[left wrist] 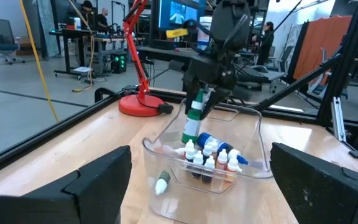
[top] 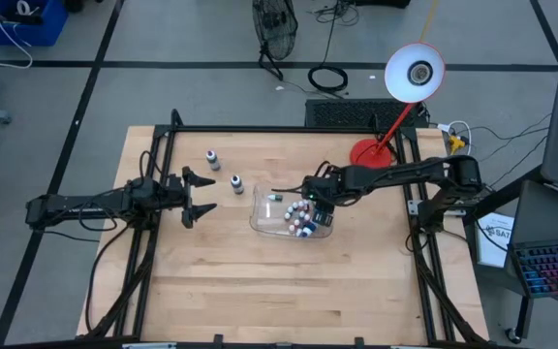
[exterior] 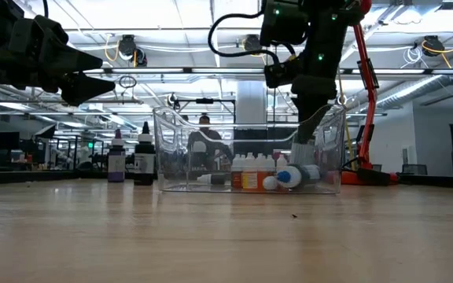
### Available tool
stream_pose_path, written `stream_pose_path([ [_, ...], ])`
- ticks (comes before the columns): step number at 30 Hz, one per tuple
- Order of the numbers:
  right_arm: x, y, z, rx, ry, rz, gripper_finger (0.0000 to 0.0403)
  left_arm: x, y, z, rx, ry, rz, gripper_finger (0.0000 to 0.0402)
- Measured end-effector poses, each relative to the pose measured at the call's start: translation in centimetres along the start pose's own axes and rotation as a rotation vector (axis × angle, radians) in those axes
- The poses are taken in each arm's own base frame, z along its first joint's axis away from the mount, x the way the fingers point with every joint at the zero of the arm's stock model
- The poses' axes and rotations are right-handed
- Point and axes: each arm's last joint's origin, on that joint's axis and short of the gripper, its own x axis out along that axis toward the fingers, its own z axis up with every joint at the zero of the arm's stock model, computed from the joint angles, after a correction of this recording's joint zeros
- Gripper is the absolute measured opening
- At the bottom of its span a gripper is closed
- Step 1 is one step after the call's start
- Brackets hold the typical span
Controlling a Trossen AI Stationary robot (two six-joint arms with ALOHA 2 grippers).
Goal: Pick & Place food coloring
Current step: Put the large green food coloring bottle into the transparent bin, then put the purple food coloring bottle into the transparent bin
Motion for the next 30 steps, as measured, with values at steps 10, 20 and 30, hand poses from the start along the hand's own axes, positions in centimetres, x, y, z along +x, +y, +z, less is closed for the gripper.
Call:
stream_pose_path([
  [10, -0.2, 0.0, -0.2, 0.045, 0.034, 0.089, 0.0133, 0.0, 0.0, 0.0, 0.0, 0.0, 0.0, 0.0379],
  [20, -0.1, -0.1, 0.1, 0.106, 0.016, 0.116, 0.0244, 0.0, 0.0, 0.0, 0.0, 0.0, 0.0, 0.0379],
  [30, -2.8, -0.8, -0.2, 0.147, -0.079, 0.141, 0.0282, 0.0, 0.0, 0.0, 0.0, 0.0, 0.0, 0.0379],
])
